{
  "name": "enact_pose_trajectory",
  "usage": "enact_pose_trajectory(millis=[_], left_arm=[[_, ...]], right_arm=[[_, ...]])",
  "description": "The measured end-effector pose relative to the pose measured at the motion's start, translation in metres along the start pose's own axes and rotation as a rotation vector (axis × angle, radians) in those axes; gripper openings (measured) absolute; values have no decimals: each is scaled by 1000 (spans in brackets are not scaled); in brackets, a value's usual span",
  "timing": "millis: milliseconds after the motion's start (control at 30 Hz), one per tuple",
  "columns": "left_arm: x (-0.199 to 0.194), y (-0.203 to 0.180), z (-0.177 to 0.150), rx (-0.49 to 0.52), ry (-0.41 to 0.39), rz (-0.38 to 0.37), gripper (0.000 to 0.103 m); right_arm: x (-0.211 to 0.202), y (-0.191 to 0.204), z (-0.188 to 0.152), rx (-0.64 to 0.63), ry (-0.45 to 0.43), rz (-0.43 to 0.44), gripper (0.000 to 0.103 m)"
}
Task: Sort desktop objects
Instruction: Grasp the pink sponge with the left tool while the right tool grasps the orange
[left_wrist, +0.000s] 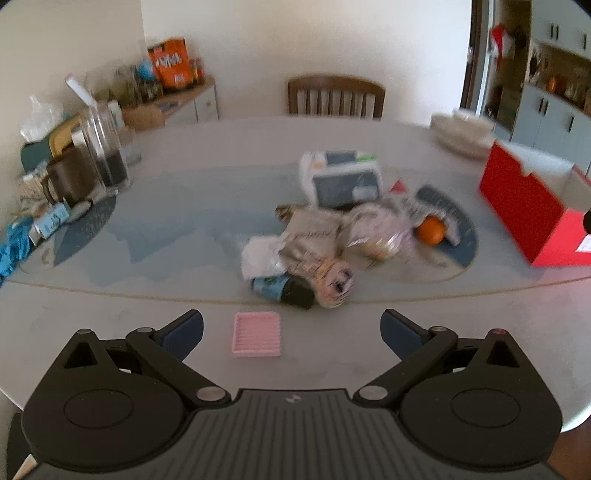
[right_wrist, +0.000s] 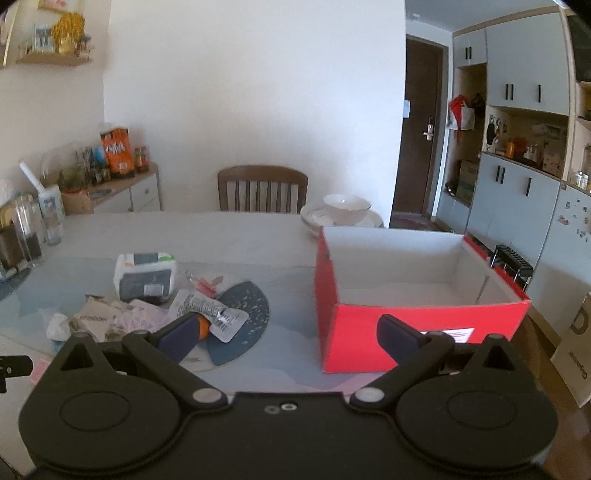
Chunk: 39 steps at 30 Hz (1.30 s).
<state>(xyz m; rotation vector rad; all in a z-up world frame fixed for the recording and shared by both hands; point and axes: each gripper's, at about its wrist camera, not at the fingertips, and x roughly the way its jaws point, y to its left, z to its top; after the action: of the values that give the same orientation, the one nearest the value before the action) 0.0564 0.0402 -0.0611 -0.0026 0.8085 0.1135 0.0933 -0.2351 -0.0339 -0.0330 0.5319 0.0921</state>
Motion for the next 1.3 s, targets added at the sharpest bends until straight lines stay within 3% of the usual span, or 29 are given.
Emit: enact_pose_trajectory(millis=[433,867,1133,1300], left_arm=[[68,31,-3,20,168,-44,102],[81,35,5,92,195,-75,100],[87,31,3,81,219,-100,87],[90,30,1,79,226,-100,81]], right_arm=[[80,54,-6,-32,163,45,96],[143,86,-8,-84,272,97,81],[172,94,-9,-66,345,141,59],[185,93,-5,-47,362,136,54]])
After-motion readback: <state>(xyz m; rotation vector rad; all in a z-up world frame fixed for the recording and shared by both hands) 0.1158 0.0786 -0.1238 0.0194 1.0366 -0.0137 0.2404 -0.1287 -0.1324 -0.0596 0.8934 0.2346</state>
